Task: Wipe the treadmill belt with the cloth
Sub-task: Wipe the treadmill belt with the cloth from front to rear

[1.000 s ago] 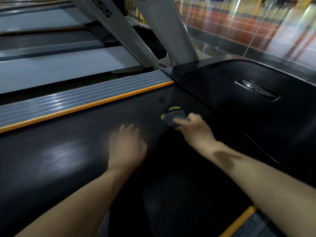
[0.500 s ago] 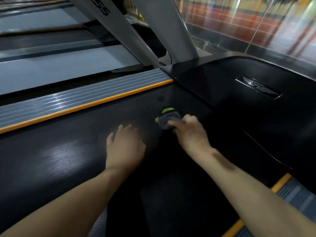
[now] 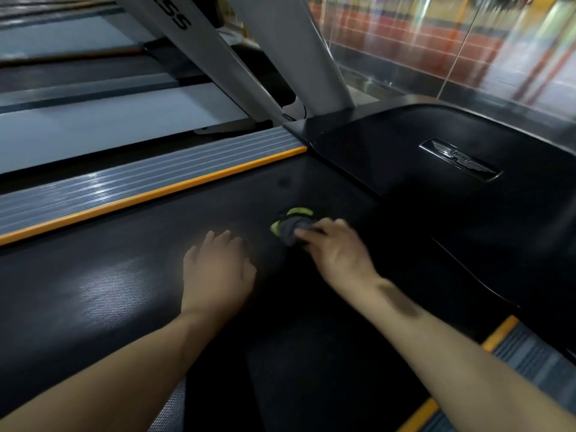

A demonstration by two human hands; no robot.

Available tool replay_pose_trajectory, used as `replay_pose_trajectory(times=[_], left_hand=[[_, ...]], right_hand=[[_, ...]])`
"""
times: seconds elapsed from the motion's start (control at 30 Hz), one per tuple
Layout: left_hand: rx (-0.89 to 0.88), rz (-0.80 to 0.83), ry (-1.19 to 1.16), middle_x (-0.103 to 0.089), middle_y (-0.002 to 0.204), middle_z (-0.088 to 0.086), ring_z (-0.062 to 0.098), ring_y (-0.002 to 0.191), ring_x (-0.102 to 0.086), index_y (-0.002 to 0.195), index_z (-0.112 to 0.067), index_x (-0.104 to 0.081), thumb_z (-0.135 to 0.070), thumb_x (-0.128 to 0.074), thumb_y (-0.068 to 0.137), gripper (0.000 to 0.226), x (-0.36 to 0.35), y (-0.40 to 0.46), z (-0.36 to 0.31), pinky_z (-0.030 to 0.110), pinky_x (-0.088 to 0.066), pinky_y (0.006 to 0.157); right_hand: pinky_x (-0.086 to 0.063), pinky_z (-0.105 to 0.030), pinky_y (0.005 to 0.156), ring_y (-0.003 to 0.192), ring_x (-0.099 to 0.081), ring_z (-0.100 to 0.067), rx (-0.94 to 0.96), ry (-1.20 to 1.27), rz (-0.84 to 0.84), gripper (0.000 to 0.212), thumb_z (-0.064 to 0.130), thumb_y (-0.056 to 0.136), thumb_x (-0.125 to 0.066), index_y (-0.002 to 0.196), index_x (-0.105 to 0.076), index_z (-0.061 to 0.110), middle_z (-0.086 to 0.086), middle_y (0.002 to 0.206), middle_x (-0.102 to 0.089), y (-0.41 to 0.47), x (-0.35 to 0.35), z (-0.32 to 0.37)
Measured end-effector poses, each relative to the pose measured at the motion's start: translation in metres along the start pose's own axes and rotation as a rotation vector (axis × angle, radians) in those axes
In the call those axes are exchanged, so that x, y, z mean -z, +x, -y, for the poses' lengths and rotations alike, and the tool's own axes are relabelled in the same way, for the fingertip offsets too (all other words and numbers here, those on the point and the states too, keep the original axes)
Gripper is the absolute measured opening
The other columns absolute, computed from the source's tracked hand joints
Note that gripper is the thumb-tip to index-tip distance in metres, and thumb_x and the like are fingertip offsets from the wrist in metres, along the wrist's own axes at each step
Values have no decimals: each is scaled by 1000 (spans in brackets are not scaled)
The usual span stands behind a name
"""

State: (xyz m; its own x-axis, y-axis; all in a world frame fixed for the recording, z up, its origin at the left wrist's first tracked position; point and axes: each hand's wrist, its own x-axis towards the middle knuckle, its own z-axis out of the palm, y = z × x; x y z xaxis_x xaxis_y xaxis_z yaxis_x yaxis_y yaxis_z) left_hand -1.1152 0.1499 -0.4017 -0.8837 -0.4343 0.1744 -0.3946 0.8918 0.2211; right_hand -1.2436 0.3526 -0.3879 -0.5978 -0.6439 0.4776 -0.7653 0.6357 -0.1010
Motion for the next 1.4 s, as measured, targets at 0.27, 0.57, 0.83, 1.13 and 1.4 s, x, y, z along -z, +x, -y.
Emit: replay_pose_trajectory(times=[0.27,0.57,0.83,1.13,1.4], left_hand=[[10,-2,-11,-42,158,-2,21,153,-23,142,-27,-51,-45,-40,96,51,0,0,-2,49,-16,122],[0,9,-10,-40,158,-2,21,153,-21,142,-28,-50,-45,-39,96,50,3,0,-2,49,-16,123],[3,6,-22,-40,158,-2,22,153,-21,142,-27,-50,-44,-40,97,49,2,-1,-3,50,-15,123],[-1,-5,-17,-42,157,-1,22,152,-23,142,-27,-51,-46,-40,96,50,2,-1,-2,50,-17,122],[-3,-6,-16,-44,155,-1,24,152,-25,138,-26,-53,-45,-43,95,48,-2,0,-1,51,-19,121]], right_hand=[[-50,-40,72,75,-55,-36,-455,-182,-43,22,27,89,-64,110,-71,30,-11,92,-57,11,10,-49],[-44,-40,61,74,-57,-34,-161,-182,-43,24,29,82,-67,105,-72,34,-5,82,-60,0,16,-16],[-52,-43,67,75,-54,-36,-409,-76,-71,25,28,85,-65,109,-72,31,-8,93,-57,-14,21,2],[-50,-42,61,73,-53,-37,-317,-230,-100,34,35,88,-46,108,-73,30,-10,87,-56,-10,23,-71],[-47,-40,67,77,-51,-34,-260,-31,3,27,20,86,-63,110,-71,31,-9,95,-55,-34,21,51]])
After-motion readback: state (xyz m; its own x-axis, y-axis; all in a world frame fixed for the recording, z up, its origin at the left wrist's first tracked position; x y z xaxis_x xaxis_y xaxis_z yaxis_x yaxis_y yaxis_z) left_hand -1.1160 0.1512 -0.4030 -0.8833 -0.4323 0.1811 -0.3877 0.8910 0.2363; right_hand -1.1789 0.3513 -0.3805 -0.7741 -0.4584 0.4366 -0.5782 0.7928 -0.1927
